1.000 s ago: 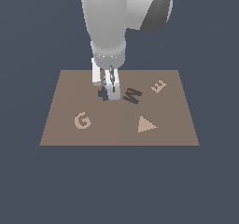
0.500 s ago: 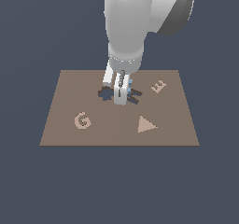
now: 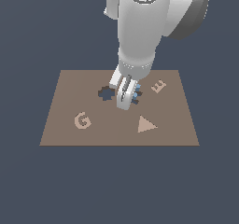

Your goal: Insert a designated object into the corresponding slot on a board.

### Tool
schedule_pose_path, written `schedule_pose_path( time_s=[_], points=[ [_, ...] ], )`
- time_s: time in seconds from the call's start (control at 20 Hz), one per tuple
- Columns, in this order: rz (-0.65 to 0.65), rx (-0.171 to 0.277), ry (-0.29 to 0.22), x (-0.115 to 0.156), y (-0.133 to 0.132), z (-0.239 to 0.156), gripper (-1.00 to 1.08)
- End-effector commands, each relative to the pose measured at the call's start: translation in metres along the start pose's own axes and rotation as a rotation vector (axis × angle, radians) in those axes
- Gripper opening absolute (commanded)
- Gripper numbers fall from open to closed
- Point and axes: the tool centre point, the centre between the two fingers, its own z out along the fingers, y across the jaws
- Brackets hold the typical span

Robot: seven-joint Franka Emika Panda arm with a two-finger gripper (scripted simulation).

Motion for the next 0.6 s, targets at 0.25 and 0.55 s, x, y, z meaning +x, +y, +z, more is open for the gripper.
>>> schedule_pose_path(
  time_s=[0.25, 0.55],
  points=[
    [0.08, 0.0, 0.0, -0.0111, -0.0065, -0.0006, -1.0],
    [0.095, 0.0, 0.0, -0.0127, -0.0082, -0.0006, -1.0]
  ],
)
